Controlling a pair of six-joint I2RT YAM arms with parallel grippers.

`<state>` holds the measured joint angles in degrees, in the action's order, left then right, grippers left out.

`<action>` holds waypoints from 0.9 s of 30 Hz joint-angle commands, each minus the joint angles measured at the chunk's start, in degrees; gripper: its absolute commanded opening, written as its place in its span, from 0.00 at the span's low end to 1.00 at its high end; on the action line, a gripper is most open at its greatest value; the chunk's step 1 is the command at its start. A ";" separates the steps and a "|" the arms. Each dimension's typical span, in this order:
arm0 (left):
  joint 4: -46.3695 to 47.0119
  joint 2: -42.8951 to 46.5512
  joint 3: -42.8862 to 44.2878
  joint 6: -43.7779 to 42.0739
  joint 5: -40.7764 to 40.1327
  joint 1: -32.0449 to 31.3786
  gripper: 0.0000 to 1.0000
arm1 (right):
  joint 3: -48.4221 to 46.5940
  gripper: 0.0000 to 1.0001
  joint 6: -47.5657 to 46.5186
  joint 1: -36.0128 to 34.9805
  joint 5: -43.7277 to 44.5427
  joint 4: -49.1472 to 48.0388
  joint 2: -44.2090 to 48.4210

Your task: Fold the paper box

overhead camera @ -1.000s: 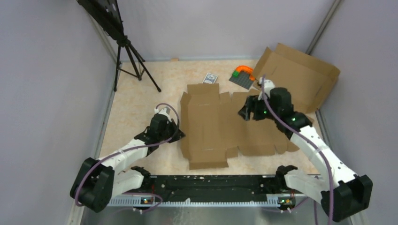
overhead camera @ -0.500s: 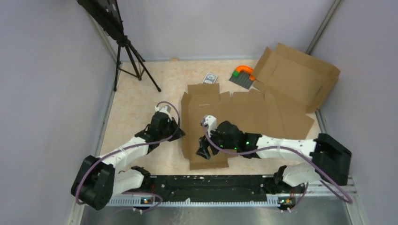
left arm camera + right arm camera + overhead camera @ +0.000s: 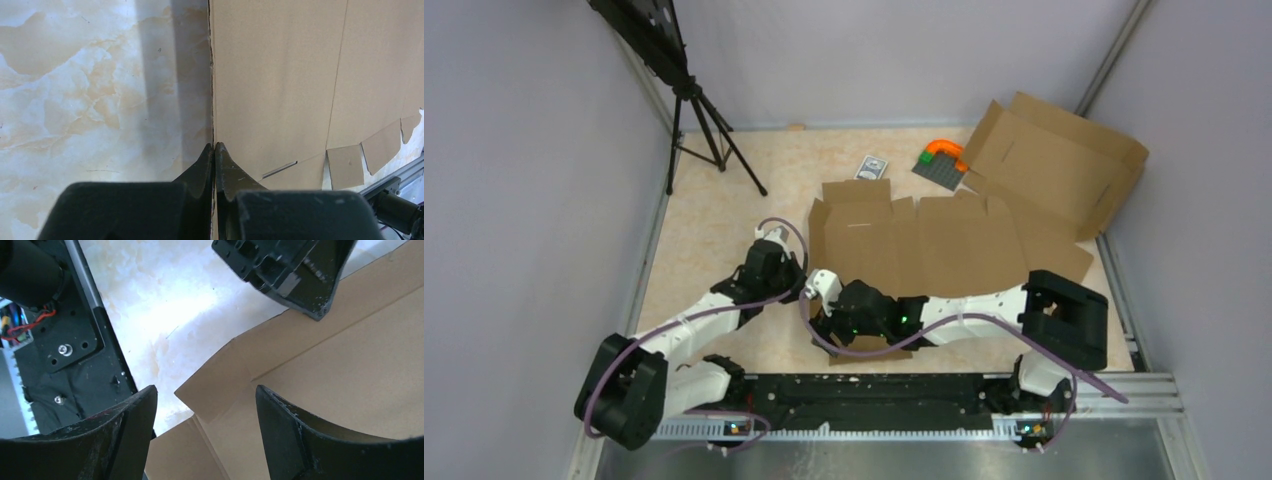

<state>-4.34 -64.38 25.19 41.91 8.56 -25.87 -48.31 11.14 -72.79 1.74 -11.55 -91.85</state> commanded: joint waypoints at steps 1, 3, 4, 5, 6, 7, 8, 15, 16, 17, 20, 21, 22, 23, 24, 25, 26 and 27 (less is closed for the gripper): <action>0.06 1.54 1.66 -1.18 -0.46 -0.17 0.00 | -2.84 0.72 -2.56 -2.05 3.42 -1.49 -2.49; -0.04 1.48 1.75 -1.27 -0.39 -0.10 0.00 | -3.73 0.71 -2.70 -2.50 4.16 -0.66 -3.81; -0.03 1.39 1.79 -1.30 -0.32 -0.13 0.00 | -4.29 0.71 -2.75 -2.74 5.05 -0.14 -4.53; 0.02 1.32 1.79 -1.30 -0.30 -0.15 0.00 | -4.82 0.70 -2.83 -3.02 6.44 0.54 -5.18; 0.12 1.28 1.75 -1.38 -0.22 -0.15 0.00 | -5.40 0.68 -2.63 -3.27 8.06 1.50 -5.96; 0.22 1.15 1.71 -1.36 -0.21 -0.14 0.00 | -5.76 0.66 -2.57 -3.37 9.29 2.09 -6.19; 0.25 1.04 1.71 -1.36 -0.19 -0.15 0.00 | -5.89 0.62 -2.39 -3.36 10.54 2.26 -6.13; 0.59 0.83 1.28 -1.39 0.22 -0.13 0.00 | -4.01 0.46 -1.35 -2.64 16.89 2.33 -2.84; 0.66 0.96 1.20 -1.39 0.35 -0.08 0.00 | -4.17 0.46 -1.16 -2.28 16.47 2.52 -3.03; 0.68 1.00 1.18 -1.39 0.66 -0.12 0.00 | -4.77 0.46 -0.67 -1.62 16.12 3.14 -4.02; 0.52 1.26 1.03 -1.39 1.02 -0.21 0.00 | -5.84 0.45 0.46 -1.23 17.11 4.12 -5.21; 0.48 1.34 0.97 -1.51 1.10 -0.12 0.00 | -5.98 0.45 0.84 -1.09 17.43 4.16 -5.33; 0.56 1.36 0.84 -1.49 1.24 -0.14 0.00 | -6.00 0.45 1.22 -0.88 17.66 4.17 -5.31; 0.56 1.36 0.83 -1.48 1.35 -0.21 0.00 | -5.94 0.46 1.47 -0.67 17.69 4.17 -5.14; 0.61 1.36 0.75 -1.50 1.47 -0.17 0.00 | -5.85 0.47 1.85 -0.35 17.63 4.09 -4.93; 0.61 1.31 0.71 -1.48 1.67 -0.23 0.00 | -5.60 0.48 2.02 -0.15 17.31 3.97 -4.75; 0.53 1.36 0.66 -1.53 1.86 -0.20 0.00 | -5.36 0.48 2.04 0.14 16.90 3.75 -4.55; 0.45 1.36 0.73 -1.56 2.08 -0.21 0.00 | -5.22 0.49 2.09 0.42 16.37 3.47 -4.44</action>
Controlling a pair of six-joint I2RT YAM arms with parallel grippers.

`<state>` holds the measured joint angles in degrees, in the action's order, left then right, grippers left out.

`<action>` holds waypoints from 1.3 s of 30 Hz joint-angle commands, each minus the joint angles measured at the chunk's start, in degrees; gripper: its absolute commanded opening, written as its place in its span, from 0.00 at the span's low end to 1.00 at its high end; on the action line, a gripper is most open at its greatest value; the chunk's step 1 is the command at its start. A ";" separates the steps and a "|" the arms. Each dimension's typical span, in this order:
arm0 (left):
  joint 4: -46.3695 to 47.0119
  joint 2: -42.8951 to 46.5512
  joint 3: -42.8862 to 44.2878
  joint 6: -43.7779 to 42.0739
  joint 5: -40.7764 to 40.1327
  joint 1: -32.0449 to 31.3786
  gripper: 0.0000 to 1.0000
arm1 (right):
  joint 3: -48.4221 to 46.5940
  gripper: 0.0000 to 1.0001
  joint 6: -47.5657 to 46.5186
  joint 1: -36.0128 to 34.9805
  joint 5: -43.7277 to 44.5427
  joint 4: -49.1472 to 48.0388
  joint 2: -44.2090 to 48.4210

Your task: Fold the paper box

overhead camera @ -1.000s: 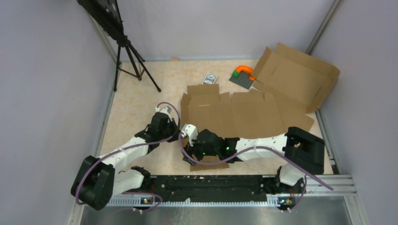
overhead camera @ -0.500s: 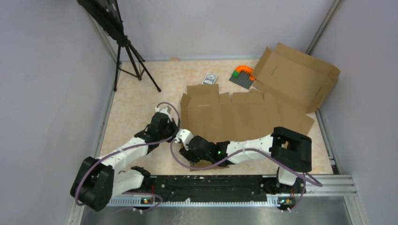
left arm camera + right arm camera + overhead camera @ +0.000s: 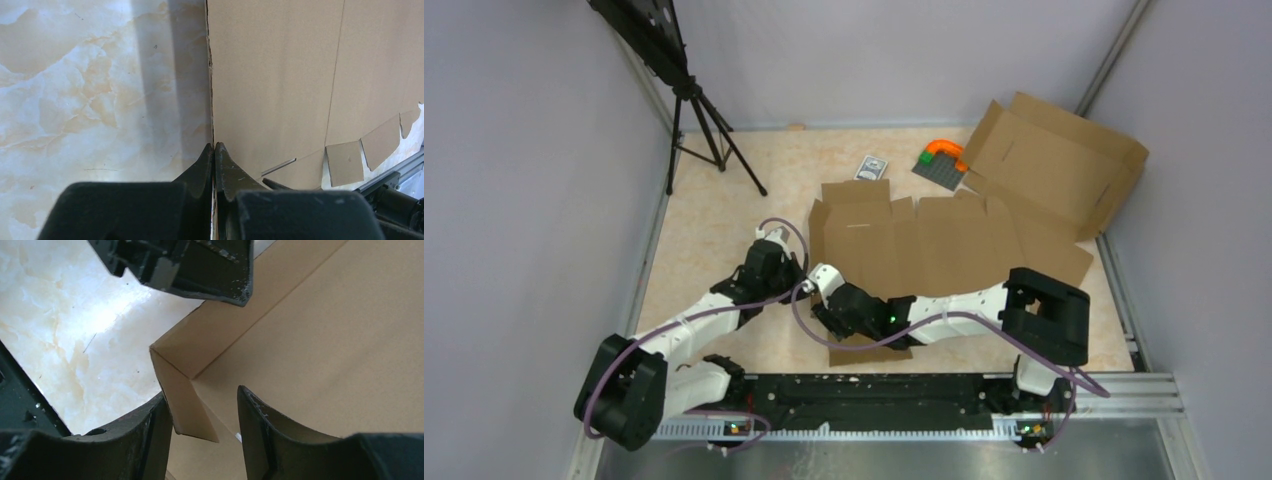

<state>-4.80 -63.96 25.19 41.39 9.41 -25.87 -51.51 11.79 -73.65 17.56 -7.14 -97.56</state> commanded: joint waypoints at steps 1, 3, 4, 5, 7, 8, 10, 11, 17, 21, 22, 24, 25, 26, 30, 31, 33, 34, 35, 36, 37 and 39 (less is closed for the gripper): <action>0.66 0.95 0.81 -1.19 1.35 -0.21 0.00 | -2.00 0.50 1.40 1.57 0.10 -1.03 1.41; 0.25 1.03 0.99 -1.43 1.32 -0.22 0.00 | -2.27 0.51 1.35 2.19 -0.96 -0.73 1.58; 0.01 1.11 1.08 -1.58 1.39 -0.16 0.00 | -2.40 0.52 1.29 2.41 -1.17 -0.55 1.70; -0.17 1.19 1.16 -1.62 1.52 -0.21 0.00 | -2.52 0.53 1.21 2.58 -1.33 -0.33 1.85; -0.42 1.57 1.10 -1.66 1.58 -0.20 0.00 | -2.35 0.54 1.21 3.20 -1.38 -0.02 2.33; -0.44 1.68 1.02 -1.76 1.53 -0.23 0.00 | -2.18 0.54 1.39 3.50 -1.39 -0.05 2.64; -0.73 1.93 1.00 -1.95 1.56 -0.20 0.00 | -1.50 0.55 1.81 4.13 -1.85 -0.30 3.06; -0.72 1.99 1.00 -2.01 1.70 -0.16 0.00 | -1.15 0.55 1.91 4.40 -2.17 -0.47 3.20; -0.74 1.79 1.52 -2.03 2.36 -0.23 0.00 | -1.16 0.57 2.89 4.50 -2.96 -0.02 2.40; -0.98 1.31 2.11 -1.86 2.37 -0.26 0.00 | -1.83 0.57 3.40 4.56 -2.46 1.19 1.63; -1.04 1.18 2.26 -1.88 2.37 -0.38 0.00 | -1.75 0.57 3.53 4.49 -2.26 1.17 1.65; -1.33 1.13 2.55 -1.94 2.22 -0.56 0.00 | -1.60 0.57 3.90 4.60 -1.38 1.20 1.63; -1.47 1.12 2.65 -1.99 2.07 -0.69 0.00 | -1.58 0.57 4.16 4.77 -1.08 1.31 1.68; -1.57 1.12 2.73 -2.00 1.91 -0.81 0.00 | -1.55 0.57 4.28 4.89 -1.15 1.44 1.73; -1.69 1.00 2.93 -1.93 1.09 -1.44 0.00 | -1.26 0.57 4.50 5.00 -1.28 1.60 2.44; -1.70 0.84 3.04 -1.92 0.98 -1.61 0.00 | -1.09 0.57 4.55 4.95 -1.29 1.48 2.60; -1.85 0.52 3.27 -1.93 0.83 -1.89 0.00 | -0.65 0.57 4.62 5.00 -1.31 1.05 2.80; -2.02 0.48 3.47 -2.00 0.75 -2.02 0.00 | -0.54 0.57 4.72 5.07 -1.20 0.91 2.90; -2.24 0.50 3.44 -2.04 0.52 -2.04 0.00 | -0.53 0.57 4.76 5.19 -1.21 0.94 2.90; -2.50 0.65 3.54 -2.10 0.21 -2.16 0.00 | -0.45 0.57 4.87 5.29 -1.14 0.94 2.94; -2.76 0.82 3.61 -2.18 -0.09 -2.21 0.00 | -0.33 0.57 4.97 5.44 -1.14 0.98 3.09; -3.21 1.26 3.72 -2.35 -0.71 -2.37 0.00 | 0.18 0.57 5.23 5.96 -1.44 0.78 3.53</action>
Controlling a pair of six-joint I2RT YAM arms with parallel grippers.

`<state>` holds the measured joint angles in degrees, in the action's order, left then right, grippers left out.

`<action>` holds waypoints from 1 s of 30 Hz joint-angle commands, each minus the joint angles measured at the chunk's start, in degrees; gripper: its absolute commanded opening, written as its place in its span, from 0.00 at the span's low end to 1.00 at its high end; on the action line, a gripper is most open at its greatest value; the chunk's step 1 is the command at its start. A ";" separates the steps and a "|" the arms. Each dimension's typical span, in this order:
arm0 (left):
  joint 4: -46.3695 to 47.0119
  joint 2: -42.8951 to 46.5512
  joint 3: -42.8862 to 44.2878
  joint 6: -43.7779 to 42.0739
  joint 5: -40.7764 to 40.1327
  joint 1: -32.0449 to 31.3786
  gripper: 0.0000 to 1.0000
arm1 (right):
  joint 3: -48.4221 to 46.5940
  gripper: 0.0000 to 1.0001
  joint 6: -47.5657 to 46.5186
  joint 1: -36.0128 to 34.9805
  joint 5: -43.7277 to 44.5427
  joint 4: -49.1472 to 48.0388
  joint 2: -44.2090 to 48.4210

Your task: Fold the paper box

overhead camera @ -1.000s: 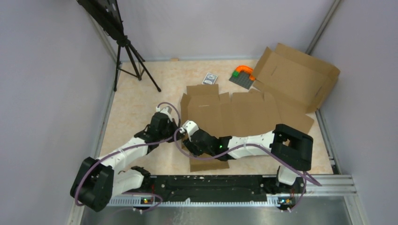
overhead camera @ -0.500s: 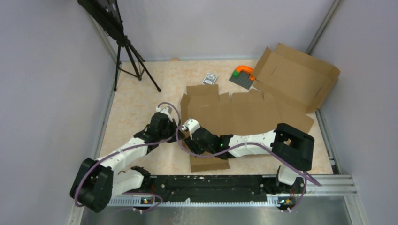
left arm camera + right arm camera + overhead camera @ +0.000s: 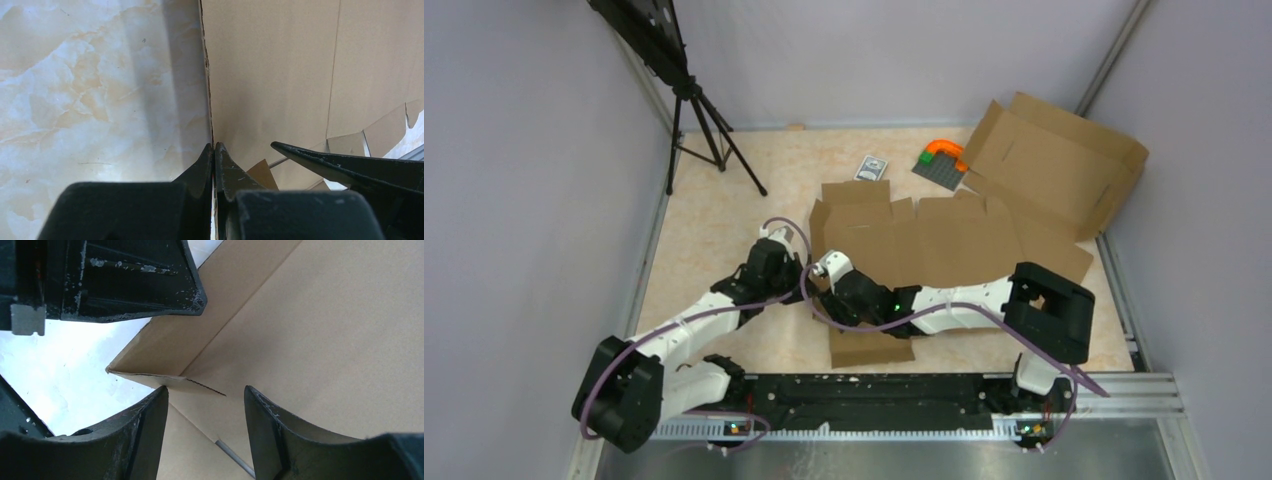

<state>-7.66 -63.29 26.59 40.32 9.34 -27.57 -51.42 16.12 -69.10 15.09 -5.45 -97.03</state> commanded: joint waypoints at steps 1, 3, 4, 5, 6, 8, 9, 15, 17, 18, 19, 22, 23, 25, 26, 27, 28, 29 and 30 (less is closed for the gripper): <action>-0.65 0.76 2.45 -1.38 -0.91 -0.69 0.00 | 0.40 0.57 0.92 1.62 0.68 -1.02 3.28; -1.49 0.99 2.92 -1.59 -1.73 -0.86 0.00 | 1.11 0.59 0.95 1.90 -0.09 -1.51 4.02; -2.06 1.04 3.21 -1.84 -2.31 -0.99 0.00 | 1.47 0.61 0.91 1.95 -0.51 -1.83 4.53; -2.68 1.10 3.61 -1.99 -2.80 -1.12 0.00 | 1.90 0.63 0.87 2.04 -1.00 -2.29 5.06; -3.28 1.14 3.95 -2.14 -3.43 -1.38 0.00 | 2.34 0.64 0.91 2.04 -1.51 -2.74 5.62; -5.12 1.02 4.92 -2.40 -4.89 -1.92 0.00 | 2.88 0.66 0.85 2.17 -2.80 -3.52 6.30; -5.97 0.87 5.56 -2.56 -5.73 -2.29 0.00 | 2.83 0.66 0.61 2.21 -3.66 -3.63 6.25; -10.66 -0.60 9.42 -2.92 -12.87 -6.14 0.00 | 3.08 0.59 0.28 2.22 -8.23 -5.11 5.41; -12.10 -1.70 10.79 -2.96 -15.10 -7.58 0.00 | 3.61 0.58 0.46 2.23 -9.15 -5.95 5.66; -12.71 -2.57 11.32 -2.96 -16.20 -8.33 0.00 | 3.80 0.56 0.41 2.21 -9.54 -6.23 5.78; -13.25 -3.25 11.84 -2.90 -17.27 -9.02 0.00 | 4.09 0.55 0.53 2.21 -9.83 -6.44 5.88; -14.88 -6.08 13.75 -2.66 -19.82 -10.88 0.00 | 4.96 0.44 0.85 2.19 -9.88 -7.02 5.97; -15.22 -7.05 14.35 -2.56 -20.29 -11.37 0.01 | 5.46 0.38 0.97 2.19 -9.95 -7.52 6.02; -15.37 -8.64 15.24 -2.27 -20.33 -12.06 0.02 | 6.78 0.25 1.37 2.24 -10.28 -9.01 6.27; -15.31 -9.10 15.51 -2.04 -20.19 -12.25 0.02 | 7.64 0.20 1.68 2.30 -10.22 -9.91 6.53; -15.17 -9.54 15.72 -1.88 -20.02 -12.36 0.03 | 8.60 0.18 1.91 2.30 -10.24 -10.98 6.77; -15.00 -9.76 15.73 -1.85 -19.84 -12.45 0.04 | 9.67 0.18 2.15 2.42 -10.46 -12.19 7.08; -14.66 -9.87 15.71 -1.80 -19.66 -12.49 0.05 | 10.78 0.15 2.28 2.59 -10.97 -13.48 7.40; -14.47 -9.85 15.70 -1.79 -19.44 -12.50 0.08 | 11.72 0.13 2.32 2.79 -11.45 -14.76 7.65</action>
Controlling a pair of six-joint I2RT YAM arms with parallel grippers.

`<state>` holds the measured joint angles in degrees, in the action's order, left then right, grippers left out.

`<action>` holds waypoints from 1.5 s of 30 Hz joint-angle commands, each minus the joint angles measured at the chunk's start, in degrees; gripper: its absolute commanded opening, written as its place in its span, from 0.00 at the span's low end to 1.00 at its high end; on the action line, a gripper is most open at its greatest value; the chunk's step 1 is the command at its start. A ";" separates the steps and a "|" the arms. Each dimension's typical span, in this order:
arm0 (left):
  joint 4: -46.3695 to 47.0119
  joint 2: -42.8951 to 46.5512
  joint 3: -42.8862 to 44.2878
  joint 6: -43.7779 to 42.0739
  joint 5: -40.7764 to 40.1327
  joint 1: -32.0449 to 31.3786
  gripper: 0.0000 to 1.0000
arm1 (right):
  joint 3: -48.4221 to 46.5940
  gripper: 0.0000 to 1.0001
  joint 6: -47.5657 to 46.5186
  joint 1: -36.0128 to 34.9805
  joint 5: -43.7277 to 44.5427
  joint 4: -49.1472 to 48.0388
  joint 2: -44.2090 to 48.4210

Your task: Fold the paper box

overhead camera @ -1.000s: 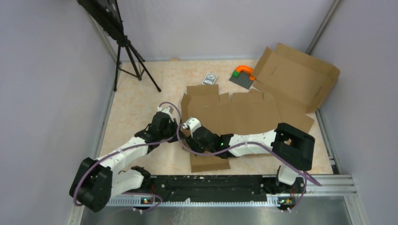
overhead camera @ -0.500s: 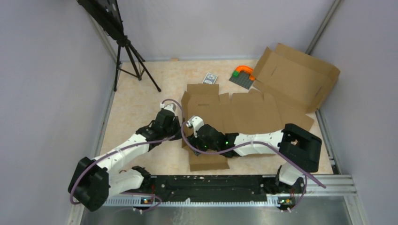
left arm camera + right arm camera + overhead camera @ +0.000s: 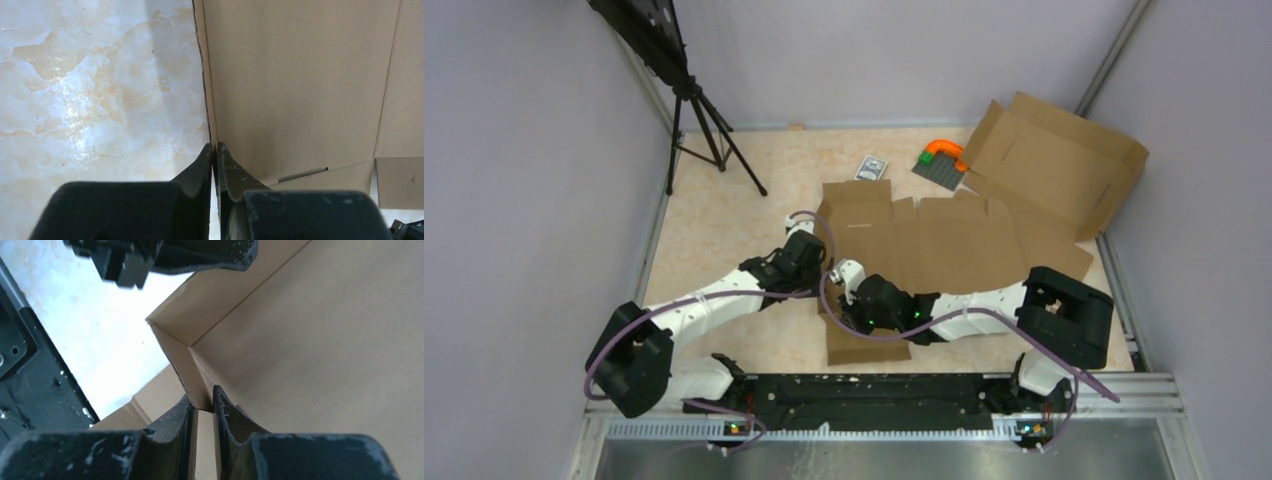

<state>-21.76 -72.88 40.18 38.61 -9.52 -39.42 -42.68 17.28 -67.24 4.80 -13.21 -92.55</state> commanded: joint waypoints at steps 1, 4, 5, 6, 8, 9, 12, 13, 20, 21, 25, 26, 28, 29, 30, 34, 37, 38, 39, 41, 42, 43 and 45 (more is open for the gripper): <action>-0.31 -0.18 2.04 -0.10 -0.50 -0.66 0.11 | 3.72 0.13 0.95 1.16 -1.67 -7.95 3.17; -0.22 0.30 2.03 -0.20 -0.39 -0.66 0.21 | 5.14 0.12 0.73 1.58 -2.07 -9.17 2.92; -0.21 0.43 2.01 -0.15 -0.28 -0.66 0.25 | 5.47 0.11 0.58 1.70 -2.26 -9.38 2.83; -0.21 0.61 1.97 -0.23 -0.25 -0.66 0.29 | 5.80 0.11 0.43 1.71 -2.28 -9.69 2.82; -0.02 0.90 2.04 -0.35 -0.17 -0.66 0.35 | 6.19 0.11 0.29 1.88 -2.21 -9.98 3.02; 0.04 0.99 2.07 -0.25 -0.18 -0.66 0.37 | 6.20 0.11 0.32 2.01 -2.28 -9.87 3.01; -0.18 1.31 2.71 -0.74 -1.05 -0.50 0.49 | 6.27 0.11 0.23 2.35 -3.17 -9.77 3.13; -0.55 1.59 3.17 -1.02 -1.67 -0.38 0.53 | 6.41 0.11 0.15 2.40 -3.61 -9.88 3.27; 2.20 5.31 4.18 -5.13 5.41 7.94 0.63 | 7.61 0.09 -0.01 2.72 -6.86 -10.93 5.16; 3.22 5.64 4.06 -5.79 7.54 10.57 0.63 | 7.84 0.09 0.03 2.75 -7.47 -11.04 5.75; 9.91 4.50 3.85 -7.15 17.73 19.76 0.61 | 8.90 0.09 0.17 2.84 -10.22 -10.99 7.02; 11.44 3.39 4.53 -7.68 19.06 21.05 0.61 | 8.92 0.09 0.05 2.83 -11.11 -10.71 7.08; 13.21 0.29 7.10 -8.88 20.24 22.17 0.60 | 8.76 0.09 -0.18 2.83 -12.47 -10.07 6.97; 13.59 -1.58 8.90 -9.43 20.61 22.39 0.59 | 8.75 0.09 -0.30 2.79 -12.75 -9.73 6.95; 13.85 -3.50 10.61 -9.91 21.01 22.63 0.58 | 8.66 0.09 -0.46 2.87 -12.77 -9.34 6.90; 18.02 -10.70 15.97 -10.19 25.46 23.85 0.53 | 8.74 0.09 -1.10 2.88 -12.26 -7.83 7.27; 24.28 -15.58 18.81 -10.82 30.81 24.54 0.57 | 8.75 0.09 -1.59 2.85 -11.76 -6.73 8.04; 24.74 -17.41 20.11 -11.13 31.31 24.63 0.59 | 8.83 0.09 -1.75 2.82 -11.75 -6.47 8.27; 24.78 -19.36 22.22 -11.44 31.81 24.73 0.60 | 8.88 0.09 -1.79 2.84 -11.82 -6.27 8.45; 24.01 -23.42 25.76 -12.35 33.25 24.90 0.61 | 8.85 0.09 -2.03 2.86 -12.04 -5.94 8.68; 22.95 -25.24 27.78 -12.94 34.01 24.92 0.62 | 8.84 0.09 -2.19 2.82 -12.01 -5.67 8.72; 22.17 -27.13 29.51 -13.43 34.54 24.93 0.62 | 8.72 0.09 -2.35 2.84 -11.94 -5.42 8.75; 20.79 -30.16 32.29 -14.19 35.90 24.94 0.63 | 8.62 0.09 -2.52 2.83 -11.89 -5.11 8.94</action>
<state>-2.04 -98.74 66.63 27.29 21.52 -14.72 -34.15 15.49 -64.69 -6.00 -18.81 -85.69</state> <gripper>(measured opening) 0.622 0.094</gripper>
